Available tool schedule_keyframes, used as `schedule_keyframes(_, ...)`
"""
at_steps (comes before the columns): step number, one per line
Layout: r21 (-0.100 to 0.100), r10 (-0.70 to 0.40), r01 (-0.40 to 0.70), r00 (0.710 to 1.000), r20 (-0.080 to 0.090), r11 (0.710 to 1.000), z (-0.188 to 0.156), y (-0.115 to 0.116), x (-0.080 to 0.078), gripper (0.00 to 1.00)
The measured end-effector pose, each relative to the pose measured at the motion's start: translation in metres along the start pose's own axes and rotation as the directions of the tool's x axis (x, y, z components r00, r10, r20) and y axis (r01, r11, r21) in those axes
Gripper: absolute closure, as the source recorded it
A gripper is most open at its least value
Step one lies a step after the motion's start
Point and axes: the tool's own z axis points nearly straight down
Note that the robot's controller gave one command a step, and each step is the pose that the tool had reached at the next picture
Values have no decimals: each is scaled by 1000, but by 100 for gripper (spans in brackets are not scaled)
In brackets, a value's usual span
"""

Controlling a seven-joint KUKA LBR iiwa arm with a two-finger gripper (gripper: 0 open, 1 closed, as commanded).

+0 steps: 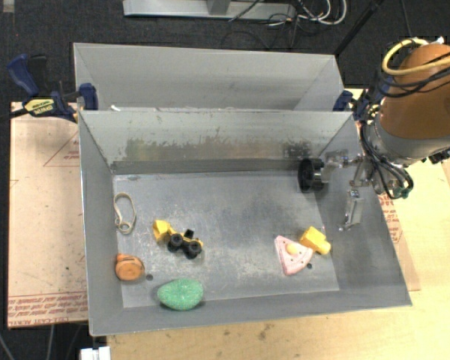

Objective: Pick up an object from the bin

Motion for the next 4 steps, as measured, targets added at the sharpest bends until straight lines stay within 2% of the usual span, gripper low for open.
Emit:
schedule_keyframes(1, 1, -3, 3, 1000, 8, 1000, -5, 1, -2, 0)
schedule_keyframes(2, 2, 60, -60, 998, 16, 998, 12, 5, 0, 0)
schedule_keyframes(3, -1, 126, -126, 992, 10, 992, 75, -4, 55, 0)
schedule_keyframes(4, 0, 95, -95, 995, 0, 995, 97, -7, 73, 0)
